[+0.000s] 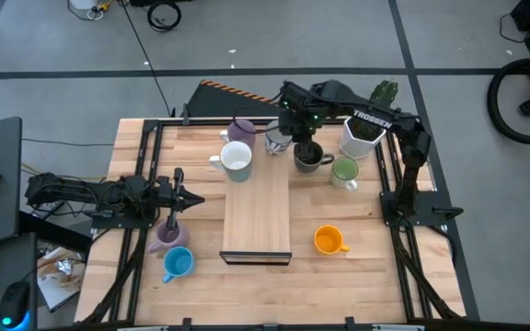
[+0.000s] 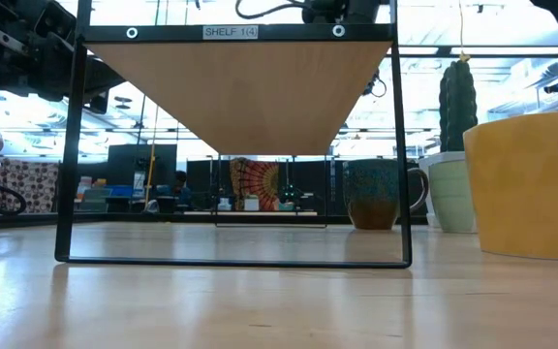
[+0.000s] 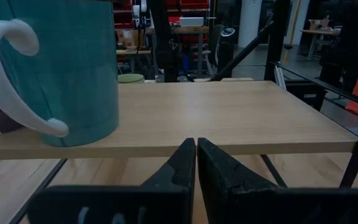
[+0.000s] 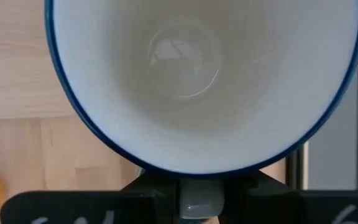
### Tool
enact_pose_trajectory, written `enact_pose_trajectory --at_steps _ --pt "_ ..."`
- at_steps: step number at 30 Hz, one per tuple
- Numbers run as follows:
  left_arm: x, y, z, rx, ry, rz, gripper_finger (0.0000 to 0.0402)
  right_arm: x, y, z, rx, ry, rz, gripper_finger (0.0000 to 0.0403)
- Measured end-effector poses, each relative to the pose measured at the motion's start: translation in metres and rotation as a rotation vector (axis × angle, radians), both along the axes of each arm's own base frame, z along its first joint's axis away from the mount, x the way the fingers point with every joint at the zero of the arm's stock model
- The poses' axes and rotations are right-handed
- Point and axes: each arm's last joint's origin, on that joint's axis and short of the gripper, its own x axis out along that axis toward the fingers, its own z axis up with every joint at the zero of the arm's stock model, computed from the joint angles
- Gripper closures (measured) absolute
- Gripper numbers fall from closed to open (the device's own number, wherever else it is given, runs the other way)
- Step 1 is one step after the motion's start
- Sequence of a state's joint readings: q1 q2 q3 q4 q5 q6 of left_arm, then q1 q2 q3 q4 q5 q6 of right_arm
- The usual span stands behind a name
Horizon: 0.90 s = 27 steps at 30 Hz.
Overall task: Place coffee mugs
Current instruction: Put the blue patterned mug on the shelf
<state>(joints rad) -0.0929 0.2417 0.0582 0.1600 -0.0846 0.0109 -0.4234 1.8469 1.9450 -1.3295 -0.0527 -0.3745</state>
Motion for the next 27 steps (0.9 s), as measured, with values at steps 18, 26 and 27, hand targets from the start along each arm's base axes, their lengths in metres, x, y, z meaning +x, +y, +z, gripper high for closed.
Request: enact_pose_trajectory --at_steps 18,26,27 --pt "0.0000 0.0000 0.0000 0.000 0.000 0.000 0.0379 -0.0008 -0.0036 0.0002 0.033 -0.020 -0.070 0.0328" --pt "0.0000 0.0000 0.0000 0.000 0.000 0.000 0.0379 0.0013 -0.0045 0.0011 0.031 -0.046 -0.079 0.0285" --pt "0.0000 0.0000 0.0000 0.000 0.000 0.000 0.0379 0.0015 -0.0045 0.0012 0.032 -0.048 -0.082 0.0278"
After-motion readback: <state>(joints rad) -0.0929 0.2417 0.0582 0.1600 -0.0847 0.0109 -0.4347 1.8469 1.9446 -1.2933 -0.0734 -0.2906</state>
